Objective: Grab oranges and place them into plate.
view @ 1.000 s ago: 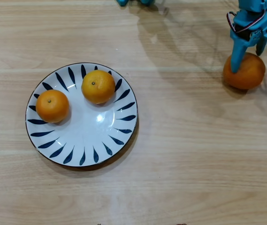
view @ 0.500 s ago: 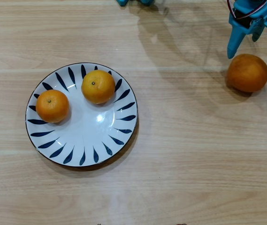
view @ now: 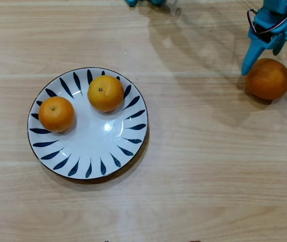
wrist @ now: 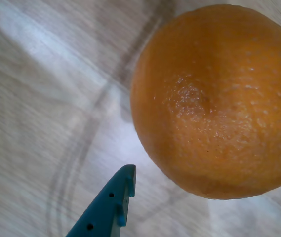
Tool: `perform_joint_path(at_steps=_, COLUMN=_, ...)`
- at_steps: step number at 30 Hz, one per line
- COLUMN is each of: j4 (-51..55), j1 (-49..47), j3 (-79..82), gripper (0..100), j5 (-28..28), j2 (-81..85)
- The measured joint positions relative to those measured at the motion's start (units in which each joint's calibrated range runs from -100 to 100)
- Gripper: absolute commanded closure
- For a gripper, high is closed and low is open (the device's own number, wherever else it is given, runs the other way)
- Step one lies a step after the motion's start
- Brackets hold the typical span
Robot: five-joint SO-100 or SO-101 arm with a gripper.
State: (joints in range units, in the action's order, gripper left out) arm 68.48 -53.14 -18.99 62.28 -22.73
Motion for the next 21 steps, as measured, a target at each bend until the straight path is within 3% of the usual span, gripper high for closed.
perform_joint_path(at_steps=21, j4=-4.91, j1=-2.53, j3=-5.84, gripper=53, j5=1.36, j2=-7.11)
